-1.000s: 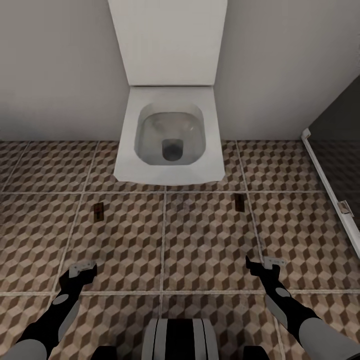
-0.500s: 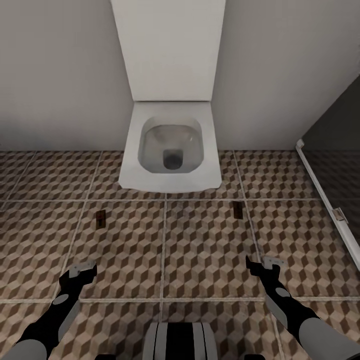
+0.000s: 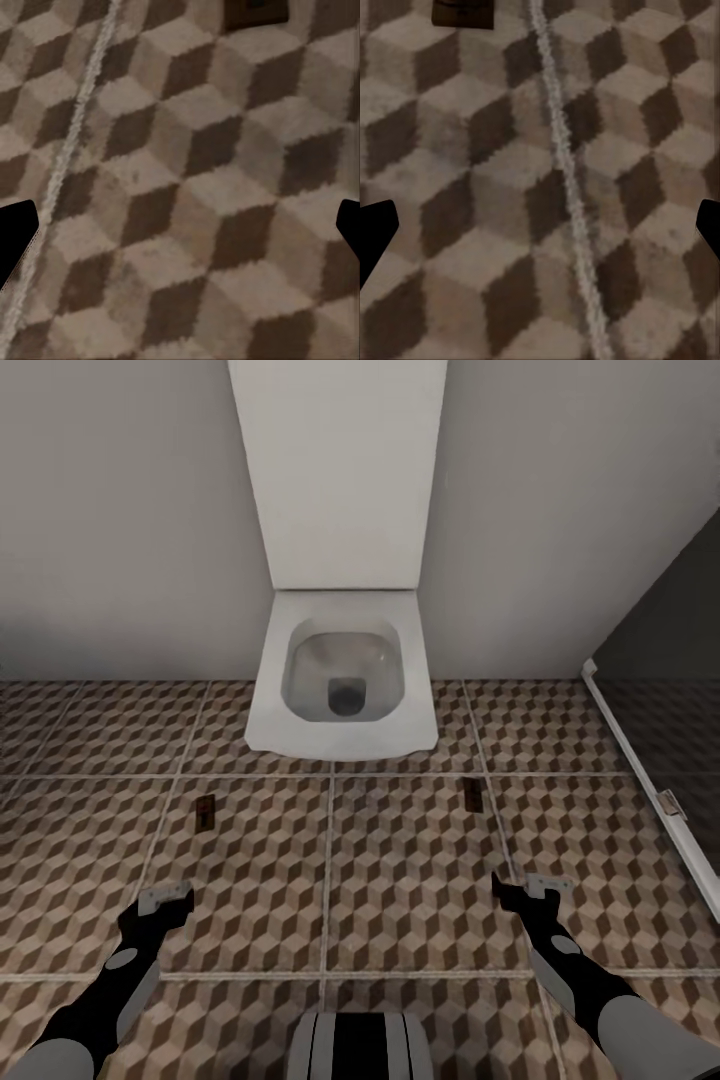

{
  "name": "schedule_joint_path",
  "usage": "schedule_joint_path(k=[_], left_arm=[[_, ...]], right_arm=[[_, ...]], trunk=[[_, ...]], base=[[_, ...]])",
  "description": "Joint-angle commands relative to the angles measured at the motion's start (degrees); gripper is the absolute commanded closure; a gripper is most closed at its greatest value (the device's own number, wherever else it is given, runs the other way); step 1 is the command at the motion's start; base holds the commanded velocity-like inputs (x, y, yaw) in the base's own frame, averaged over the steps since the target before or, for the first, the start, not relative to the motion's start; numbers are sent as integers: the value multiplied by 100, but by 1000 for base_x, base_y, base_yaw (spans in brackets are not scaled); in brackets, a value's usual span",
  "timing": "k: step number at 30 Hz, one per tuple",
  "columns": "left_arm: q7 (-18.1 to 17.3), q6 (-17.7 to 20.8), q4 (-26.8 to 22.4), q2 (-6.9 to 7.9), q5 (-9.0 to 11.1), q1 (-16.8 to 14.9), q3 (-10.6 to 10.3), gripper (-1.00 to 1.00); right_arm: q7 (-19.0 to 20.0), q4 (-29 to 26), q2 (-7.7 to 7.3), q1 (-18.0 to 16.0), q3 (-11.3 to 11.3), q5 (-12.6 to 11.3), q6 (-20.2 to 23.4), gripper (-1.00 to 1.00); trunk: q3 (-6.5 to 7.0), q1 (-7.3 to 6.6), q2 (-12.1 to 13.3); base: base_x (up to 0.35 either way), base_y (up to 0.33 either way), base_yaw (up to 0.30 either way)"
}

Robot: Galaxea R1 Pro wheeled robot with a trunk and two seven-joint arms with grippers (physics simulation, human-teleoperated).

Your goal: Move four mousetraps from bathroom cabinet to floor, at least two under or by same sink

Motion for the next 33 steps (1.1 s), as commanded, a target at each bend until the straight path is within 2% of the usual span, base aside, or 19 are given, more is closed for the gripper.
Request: schedule_joint_path(k=[1, 23, 33], left_arm=[[10, -20, 2, 2, 56, -1, -15, -100], [11, -20, 8, -17, 56, 0, -18, -100], [11, -20, 10, -98, 49, 0, -19, -100]], right_arm=[[-41, -2, -5, -2, 48, -29, -14, -100], [-41, -1, 2, -2, 46, -30, -23, -100], [-41, -1, 2, -2, 46, -30, -21, -100]], trunk=[[20, -3, 0], [507, -60, 30], [729, -86, 43]], base=[[0, 0, 0], [0, 0, 0], [0, 0, 0]])
